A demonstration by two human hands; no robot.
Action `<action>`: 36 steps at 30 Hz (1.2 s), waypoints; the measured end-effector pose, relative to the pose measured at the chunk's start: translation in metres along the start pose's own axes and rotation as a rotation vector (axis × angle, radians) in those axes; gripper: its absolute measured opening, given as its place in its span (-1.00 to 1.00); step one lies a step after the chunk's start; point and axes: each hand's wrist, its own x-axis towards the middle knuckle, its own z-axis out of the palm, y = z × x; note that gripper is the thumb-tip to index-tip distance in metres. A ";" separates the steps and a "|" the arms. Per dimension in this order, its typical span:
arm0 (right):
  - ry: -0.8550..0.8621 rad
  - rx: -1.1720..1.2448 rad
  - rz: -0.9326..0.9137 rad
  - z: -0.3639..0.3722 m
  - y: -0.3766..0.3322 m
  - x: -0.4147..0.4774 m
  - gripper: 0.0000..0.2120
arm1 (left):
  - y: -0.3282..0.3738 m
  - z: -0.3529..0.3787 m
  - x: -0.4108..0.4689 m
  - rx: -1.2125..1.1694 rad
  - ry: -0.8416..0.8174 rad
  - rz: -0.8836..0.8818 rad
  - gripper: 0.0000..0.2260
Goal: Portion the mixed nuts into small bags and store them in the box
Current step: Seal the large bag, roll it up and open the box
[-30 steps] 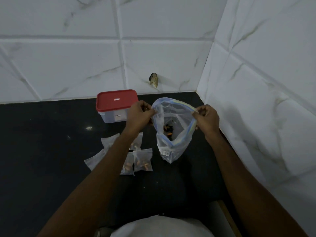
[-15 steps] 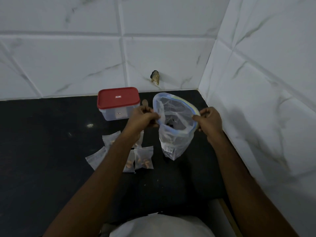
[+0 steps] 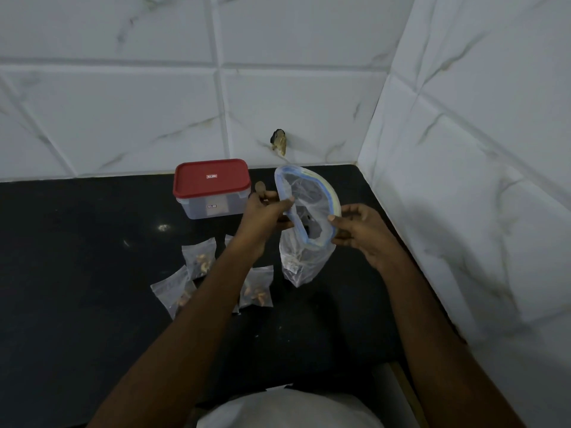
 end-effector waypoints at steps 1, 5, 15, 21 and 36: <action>0.059 0.017 -0.028 0.002 0.001 0.003 -0.70 | 0.001 0.000 -0.003 -0.050 -0.072 -0.033 -0.74; 0.234 0.026 -0.118 0.009 0.002 0.009 -0.80 | 0.000 0.000 -0.007 -0.056 -0.199 -0.091 -0.65; 0.455 -0.267 -0.328 0.007 0.001 0.013 -0.85 | -0.007 0.019 -0.001 0.262 0.327 0.287 -0.61; 0.374 0.038 -0.141 0.009 0.018 0.002 -0.55 | -0.007 0.008 0.004 0.111 0.157 0.031 -0.60; 0.096 -0.119 -0.089 -0.003 0.002 0.002 -0.78 | 0.017 -0.009 0.016 0.481 -0.059 -0.095 -0.56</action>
